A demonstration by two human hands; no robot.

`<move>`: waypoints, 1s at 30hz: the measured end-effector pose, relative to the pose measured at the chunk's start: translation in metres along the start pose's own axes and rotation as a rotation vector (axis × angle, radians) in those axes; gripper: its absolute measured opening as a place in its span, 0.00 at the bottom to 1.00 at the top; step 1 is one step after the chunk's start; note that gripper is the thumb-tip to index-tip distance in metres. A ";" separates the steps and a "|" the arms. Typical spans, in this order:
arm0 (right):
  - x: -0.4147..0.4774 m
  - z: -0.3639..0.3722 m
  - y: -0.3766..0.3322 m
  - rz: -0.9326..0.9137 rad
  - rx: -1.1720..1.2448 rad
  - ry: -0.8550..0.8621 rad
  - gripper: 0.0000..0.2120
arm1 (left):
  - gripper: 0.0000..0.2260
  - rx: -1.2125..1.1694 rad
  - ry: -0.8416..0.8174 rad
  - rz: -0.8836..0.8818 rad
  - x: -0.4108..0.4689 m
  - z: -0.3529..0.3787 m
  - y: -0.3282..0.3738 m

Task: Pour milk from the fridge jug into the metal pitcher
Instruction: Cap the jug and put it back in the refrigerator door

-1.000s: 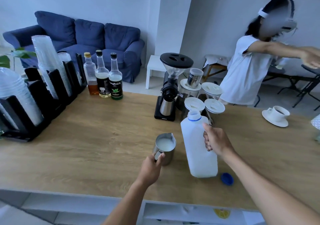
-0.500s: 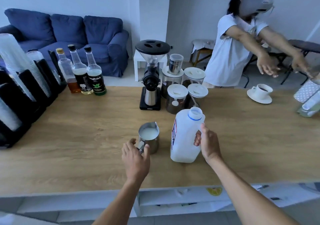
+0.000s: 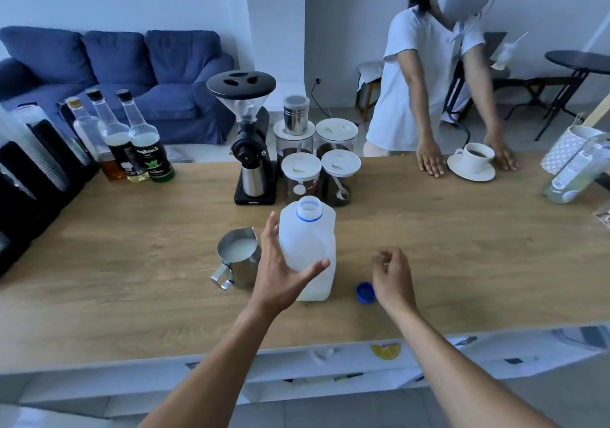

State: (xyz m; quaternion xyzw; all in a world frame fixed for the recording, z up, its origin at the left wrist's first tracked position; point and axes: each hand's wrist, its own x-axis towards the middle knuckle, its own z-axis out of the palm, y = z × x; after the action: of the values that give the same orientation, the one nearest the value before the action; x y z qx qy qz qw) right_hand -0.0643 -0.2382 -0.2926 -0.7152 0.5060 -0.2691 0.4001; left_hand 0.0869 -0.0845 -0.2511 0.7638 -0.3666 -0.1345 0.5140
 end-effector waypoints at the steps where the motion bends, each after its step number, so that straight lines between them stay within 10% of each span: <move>1: 0.002 -0.009 0.018 0.029 -0.103 -0.077 0.16 | 0.53 -0.016 0.024 -0.020 0.002 0.007 0.003; 7: -0.003 -0.009 0.054 -0.031 -0.375 -0.449 0.32 | 0.43 0.000 0.153 -0.110 0.003 0.029 -0.001; 14: 0.002 0.003 0.064 -0.197 -0.619 -0.411 0.26 | 0.34 -0.013 0.169 -0.179 -0.001 0.036 -0.008; 19: 0.020 -0.012 0.039 -0.076 -0.277 -0.376 0.22 | 0.34 -0.037 0.144 -0.233 -0.001 0.035 -0.005; 24: 0.039 -0.051 -0.047 -0.484 -0.113 -0.186 0.23 | 0.33 -0.056 0.114 -0.269 -0.006 0.035 0.002; 30: 0.030 -0.071 -0.123 -0.767 -0.288 -0.396 0.27 | 0.33 -0.063 0.065 -0.280 -0.016 0.038 0.005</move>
State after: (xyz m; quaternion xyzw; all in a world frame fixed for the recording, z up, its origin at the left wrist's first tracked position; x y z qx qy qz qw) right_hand -0.0477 -0.2673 -0.1513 -0.9370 0.1507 -0.1828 0.2569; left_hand 0.0513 -0.1009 -0.2657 0.7950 -0.2350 -0.1914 0.5255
